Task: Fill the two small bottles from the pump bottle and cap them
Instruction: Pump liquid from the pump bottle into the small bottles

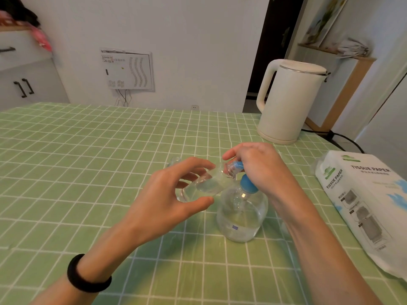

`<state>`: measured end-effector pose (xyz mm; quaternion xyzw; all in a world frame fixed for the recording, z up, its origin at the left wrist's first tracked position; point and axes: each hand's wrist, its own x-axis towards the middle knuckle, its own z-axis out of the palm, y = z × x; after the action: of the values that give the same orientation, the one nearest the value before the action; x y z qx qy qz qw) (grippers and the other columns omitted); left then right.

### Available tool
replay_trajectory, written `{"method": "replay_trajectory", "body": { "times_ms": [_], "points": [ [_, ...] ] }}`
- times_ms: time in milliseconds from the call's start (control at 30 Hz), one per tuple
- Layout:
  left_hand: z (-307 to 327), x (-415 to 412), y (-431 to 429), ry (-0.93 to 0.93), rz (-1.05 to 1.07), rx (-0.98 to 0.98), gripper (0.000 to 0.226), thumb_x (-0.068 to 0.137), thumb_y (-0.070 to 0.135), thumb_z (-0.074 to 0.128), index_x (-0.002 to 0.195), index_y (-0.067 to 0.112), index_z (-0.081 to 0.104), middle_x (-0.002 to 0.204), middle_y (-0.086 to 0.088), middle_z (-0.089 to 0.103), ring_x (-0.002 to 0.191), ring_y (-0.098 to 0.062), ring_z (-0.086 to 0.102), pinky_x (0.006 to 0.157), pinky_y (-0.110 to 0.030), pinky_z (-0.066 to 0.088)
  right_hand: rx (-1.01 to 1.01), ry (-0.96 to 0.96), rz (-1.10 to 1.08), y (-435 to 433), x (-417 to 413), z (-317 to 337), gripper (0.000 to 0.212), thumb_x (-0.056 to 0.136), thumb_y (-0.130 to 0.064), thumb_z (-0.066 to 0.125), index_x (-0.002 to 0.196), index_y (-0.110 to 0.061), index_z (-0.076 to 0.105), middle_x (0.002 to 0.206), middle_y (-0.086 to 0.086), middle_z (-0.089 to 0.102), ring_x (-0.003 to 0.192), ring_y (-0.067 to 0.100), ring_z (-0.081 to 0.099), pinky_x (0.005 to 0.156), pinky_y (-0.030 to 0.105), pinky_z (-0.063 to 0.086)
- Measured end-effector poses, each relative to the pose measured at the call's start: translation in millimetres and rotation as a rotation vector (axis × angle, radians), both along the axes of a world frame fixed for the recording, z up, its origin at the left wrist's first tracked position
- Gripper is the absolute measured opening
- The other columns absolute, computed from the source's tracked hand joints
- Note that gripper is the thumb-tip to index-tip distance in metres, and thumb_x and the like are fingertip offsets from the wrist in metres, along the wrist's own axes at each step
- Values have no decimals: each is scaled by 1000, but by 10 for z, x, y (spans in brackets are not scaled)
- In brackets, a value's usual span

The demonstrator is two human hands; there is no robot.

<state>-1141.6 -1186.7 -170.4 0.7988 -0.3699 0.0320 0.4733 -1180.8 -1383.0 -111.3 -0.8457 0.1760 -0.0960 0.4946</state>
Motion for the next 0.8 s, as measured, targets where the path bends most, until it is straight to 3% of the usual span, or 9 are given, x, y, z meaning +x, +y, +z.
{"method": "replay_trajectory", "body": {
  "times_ms": [100,267,367,467,567,633,733,800],
  "points": [
    [0,0,0,5,1,-9,50,80,41,82,127,45,65,118,23,72,113,-2,69,95,-28,59,-10,-1,6,-14,7,-4,39,99,-10,45,84,-23,79,57,-33,66,59,-18,60,64,22,39],
    [-13,10,5,4,15,25,51,83,30,89,128,38,67,117,21,72,111,-2,69,95,-31,58,98,25,22,19,-18,-37,39,94,-3,42,87,-15,78,64,-1,77,52,-5,67,66,24,46],
    [1,0,11,-12,17,37,52,84,28,89,129,39,66,118,20,72,111,-1,69,96,-33,59,88,35,29,30,-42,-41,39,95,-4,42,87,-16,78,64,-3,78,54,-4,67,64,23,47],
    [2,-3,13,-12,16,35,51,84,30,89,129,40,66,118,19,73,111,-2,69,96,-34,59,53,31,14,17,-28,-29,41,97,-8,42,83,-21,79,70,-5,80,66,1,71,73,28,50],
    [11,-10,8,-6,6,13,50,80,40,83,127,43,65,117,22,72,111,-1,70,95,-32,60,23,3,15,-10,-7,-18,39,98,-8,44,84,-20,79,59,-23,72,60,-16,63,58,9,47],
    [10,-11,1,-2,3,5,50,79,42,81,127,45,65,117,22,72,111,-1,70,95,-32,60,14,-8,23,-24,0,-11,38,100,-8,44,87,-18,78,51,-31,64,57,-24,57,53,9,44],
    [2,-2,-2,0,2,6,51,79,43,81,127,45,65,118,23,72,111,-1,69,95,-30,60,35,-1,25,-19,-5,-16,39,99,-8,43,86,-20,78,55,-27,69,58,-23,60,64,19,39],
    [-9,9,3,-2,6,12,51,80,41,83,128,43,65,118,22,72,112,-1,69,96,-30,59,70,4,21,-4,-12,-29,40,96,-6,42,86,-19,79,64,-13,77,57,-15,65,67,22,42]
  ]
}}
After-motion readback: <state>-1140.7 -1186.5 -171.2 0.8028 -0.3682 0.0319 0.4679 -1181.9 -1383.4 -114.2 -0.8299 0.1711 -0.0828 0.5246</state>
